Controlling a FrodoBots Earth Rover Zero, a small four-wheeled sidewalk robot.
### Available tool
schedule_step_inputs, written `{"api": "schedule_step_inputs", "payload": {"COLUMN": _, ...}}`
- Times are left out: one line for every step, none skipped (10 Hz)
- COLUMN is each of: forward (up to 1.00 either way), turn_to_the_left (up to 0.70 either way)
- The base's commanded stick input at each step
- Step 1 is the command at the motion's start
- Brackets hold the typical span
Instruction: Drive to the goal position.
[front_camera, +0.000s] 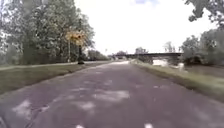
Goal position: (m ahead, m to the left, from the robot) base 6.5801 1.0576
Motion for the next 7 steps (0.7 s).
{"api": "schedule_step_inputs", "payload": {"forward": 1.0, "turn_to_the_left": 0.0}}
{"api": "schedule_step_inputs", "payload": {"forward": 1.0, "turn_to_the_left": 0.0}}
{"api": "schedule_step_inputs", "payload": {"forward": 1.0, "turn_to_the_left": 0.0}}
{"api": "schedule_step_inputs", "payload": {"forward": 1.0, "turn_to_the_left": 0.0}}
{"api": "schedule_step_inputs", "payload": {"forward": 1.0, "turn_to_the_left": 0.0}}
{"api": "schedule_step_inputs", "payload": {"forward": 1.0, "turn_to_the_left": 0.0}}
{"api": "schedule_step_inputs", "payload": {"forward": 1.0, "turn_to_the_left": 0.0}}
